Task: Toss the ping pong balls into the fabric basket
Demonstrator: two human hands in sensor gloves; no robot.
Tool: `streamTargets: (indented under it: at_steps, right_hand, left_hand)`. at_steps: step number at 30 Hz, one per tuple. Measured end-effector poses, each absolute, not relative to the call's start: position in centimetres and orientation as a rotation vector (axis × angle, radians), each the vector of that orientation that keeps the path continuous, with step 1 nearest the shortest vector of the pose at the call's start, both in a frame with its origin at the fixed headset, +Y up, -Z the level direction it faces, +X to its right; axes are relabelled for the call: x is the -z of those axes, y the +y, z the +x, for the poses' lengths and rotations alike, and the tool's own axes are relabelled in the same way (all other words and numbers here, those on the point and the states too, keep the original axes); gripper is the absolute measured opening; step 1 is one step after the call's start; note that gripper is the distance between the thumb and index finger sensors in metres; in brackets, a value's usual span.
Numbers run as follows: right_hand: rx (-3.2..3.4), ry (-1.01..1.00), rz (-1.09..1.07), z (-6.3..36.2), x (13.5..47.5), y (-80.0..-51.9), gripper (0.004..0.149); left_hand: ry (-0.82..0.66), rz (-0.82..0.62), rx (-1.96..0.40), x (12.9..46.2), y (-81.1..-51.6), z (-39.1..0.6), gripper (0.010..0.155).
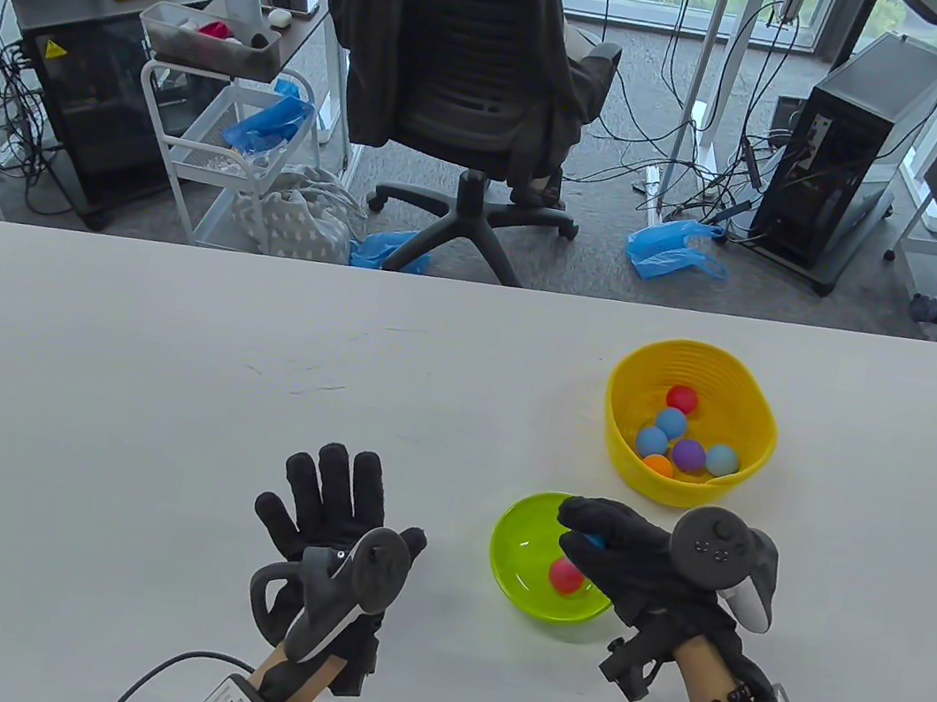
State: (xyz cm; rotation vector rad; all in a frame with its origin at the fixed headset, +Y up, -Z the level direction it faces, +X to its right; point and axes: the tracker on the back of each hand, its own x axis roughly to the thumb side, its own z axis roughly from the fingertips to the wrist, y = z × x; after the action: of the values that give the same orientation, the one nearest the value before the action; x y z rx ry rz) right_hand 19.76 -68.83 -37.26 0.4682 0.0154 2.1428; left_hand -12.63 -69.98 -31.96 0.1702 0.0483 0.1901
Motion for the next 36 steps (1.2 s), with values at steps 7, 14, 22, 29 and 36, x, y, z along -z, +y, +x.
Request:
streamTargets:
  at_steps: [7,14,22,29,36]
  right_hand:
    - [-1.786,-0.017,0.279,23.6,38.4,-69.5,0.05]
    - [-1.562,-0.018,0.142,26.5,39.5,-70.3,0.05]
    - [-1.466,-0.043,0.001,28.8,41.0,-71.1,0.051]
    - [-1.375,-0.006,-0.011,29.4,42.7,-71.3,0.069]
    - [-1.328,-0.001,0.021,29.9,43.1,-71.4,0.088]
  left_hand:
    - [0.051,0.171,-0.185,32.0,-69.9,-12.6,0.091]
    - [0.054,0.17,-0.177,32.0,-69.9,-12.7,0.091]
    - [0.061,0.17,-0.169,32.1,-69.8,-12.7,0.091]
    - [0.071,0.163,-0.163,32.1,-69.8,-12.8,0.091]
    - [0.073,0.156,-0.155,32.2,-69.8,-12.7,0.091]
